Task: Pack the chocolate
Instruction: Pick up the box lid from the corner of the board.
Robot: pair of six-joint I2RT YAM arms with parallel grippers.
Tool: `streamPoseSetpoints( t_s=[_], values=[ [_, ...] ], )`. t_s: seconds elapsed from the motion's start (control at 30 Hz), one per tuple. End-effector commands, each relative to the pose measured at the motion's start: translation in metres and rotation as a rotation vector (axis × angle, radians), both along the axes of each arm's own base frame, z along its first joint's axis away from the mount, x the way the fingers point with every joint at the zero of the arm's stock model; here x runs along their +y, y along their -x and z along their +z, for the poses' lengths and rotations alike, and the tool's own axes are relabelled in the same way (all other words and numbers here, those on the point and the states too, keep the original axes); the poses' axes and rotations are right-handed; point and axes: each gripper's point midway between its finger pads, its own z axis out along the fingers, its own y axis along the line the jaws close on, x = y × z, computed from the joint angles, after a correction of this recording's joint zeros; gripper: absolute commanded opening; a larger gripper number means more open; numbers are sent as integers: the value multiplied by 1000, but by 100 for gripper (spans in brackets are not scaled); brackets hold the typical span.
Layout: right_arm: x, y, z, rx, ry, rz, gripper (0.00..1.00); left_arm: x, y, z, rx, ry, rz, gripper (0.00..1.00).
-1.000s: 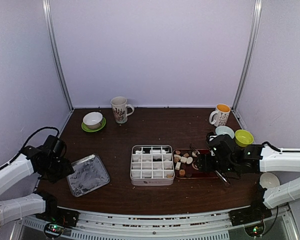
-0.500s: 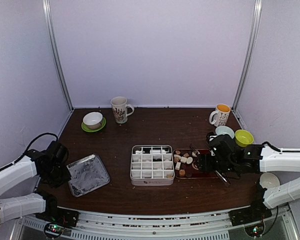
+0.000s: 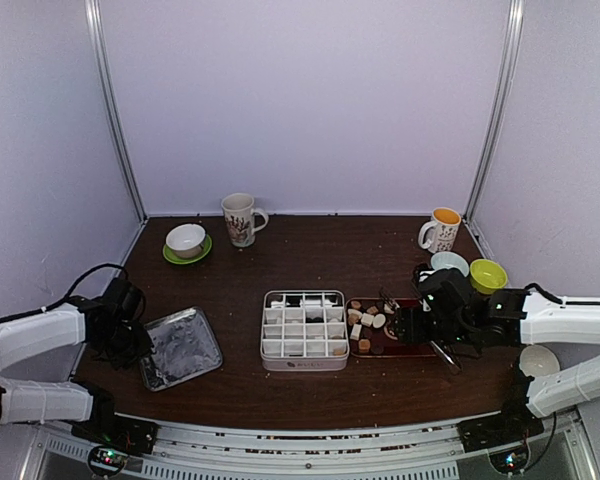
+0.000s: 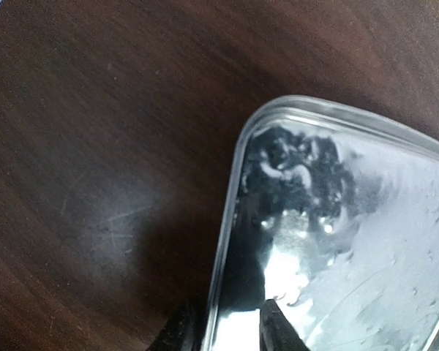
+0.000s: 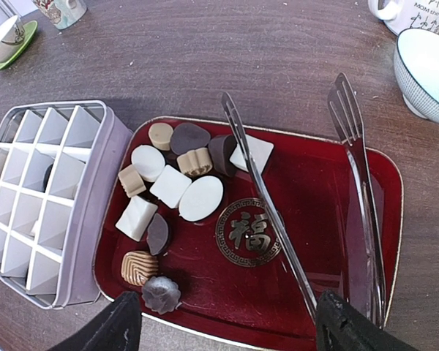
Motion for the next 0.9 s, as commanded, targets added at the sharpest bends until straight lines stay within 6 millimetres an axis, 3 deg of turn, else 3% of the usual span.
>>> streamPoseSetpoints(
  t_s=[0.0,0.1,0.23,0.27,0.63,0.73,0.87],
  values=[
    [-2,-5,14,-38,3,-12,83,-8,0,-15,9,64,10,29],
    [-2,-5,16,-36,2,-11,83,-8,-1,-16,9,62,12,13],
    [-1,-6,17,-39,0,-10,83,-5,-5,-9,-7,45,11,7],
    [-1,-6,18,-40,-1,-7,83,-5,-7,-5,-17,42,4,0],
    [13,-8,37,-48,-36,44,83,2,-36,80,-270,-23,-80,0],
    [29,-6,50,-67,-76,124,82,-7,-43,96,-319,10,-124,0],
    [37,-8,77,-127,-105,181,81,-34,-56,123,-420,96,-272,0]
  ],
)
